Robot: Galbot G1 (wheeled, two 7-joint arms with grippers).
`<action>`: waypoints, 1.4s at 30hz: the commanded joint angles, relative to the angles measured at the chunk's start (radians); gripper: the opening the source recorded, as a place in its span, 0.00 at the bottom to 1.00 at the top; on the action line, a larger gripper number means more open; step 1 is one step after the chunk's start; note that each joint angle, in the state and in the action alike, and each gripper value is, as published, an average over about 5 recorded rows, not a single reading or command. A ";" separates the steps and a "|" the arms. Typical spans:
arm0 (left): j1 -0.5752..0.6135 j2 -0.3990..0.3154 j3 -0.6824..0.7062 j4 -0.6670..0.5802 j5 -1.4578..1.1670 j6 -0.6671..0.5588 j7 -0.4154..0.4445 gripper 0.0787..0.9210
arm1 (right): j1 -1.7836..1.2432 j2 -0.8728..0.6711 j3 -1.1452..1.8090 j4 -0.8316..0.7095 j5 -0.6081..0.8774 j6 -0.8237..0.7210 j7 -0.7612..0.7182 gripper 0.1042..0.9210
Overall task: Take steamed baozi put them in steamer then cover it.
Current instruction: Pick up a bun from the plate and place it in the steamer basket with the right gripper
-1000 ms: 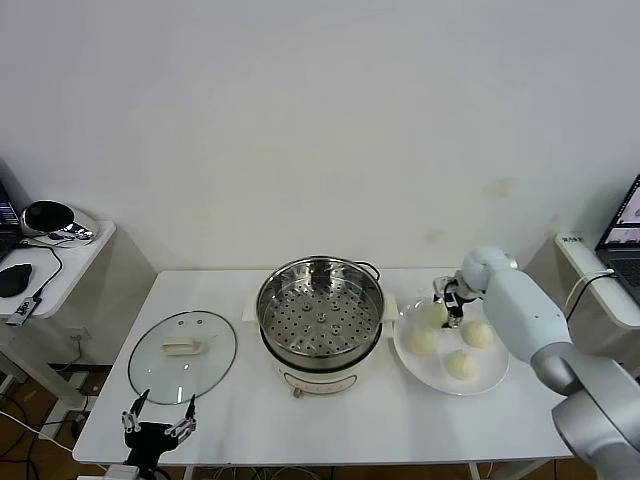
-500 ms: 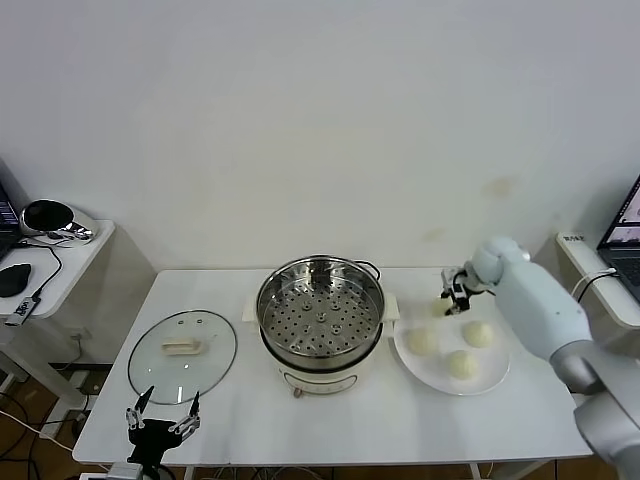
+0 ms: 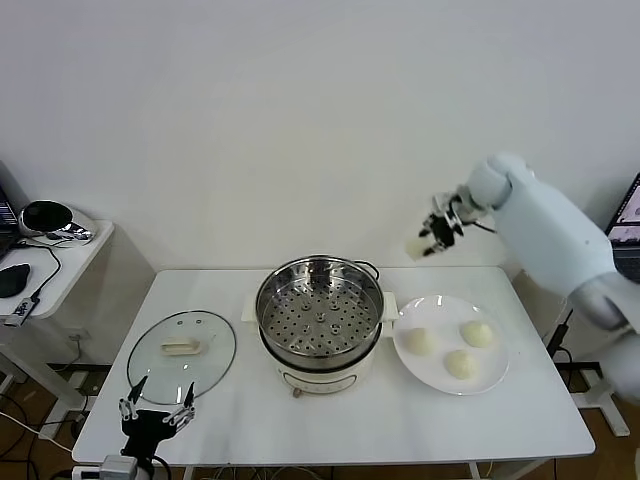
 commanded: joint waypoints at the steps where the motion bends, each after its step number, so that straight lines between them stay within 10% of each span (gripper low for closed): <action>1: 0.001 -0.001 -0.001 -0.010 0.000 0.000 -0.001 0.88 | 0.138 0.151 -0.069 -0.112 0.155 0.256 -0.105 0.38; 8: 0.017 -0.011 -0.006 -0.025 -0.002 -0.001 -0.006 0.88 | 0.113 0.248 -0.123 -0.085 0.106 0.585 -0.110 0.38; 42: 0.012 -0.028 -0.001 0.007 0.001 -0.002 -0.012 0.88 | -0.059 0.320 -0.184 -0.061 -0.332 0.593 0.073 0.48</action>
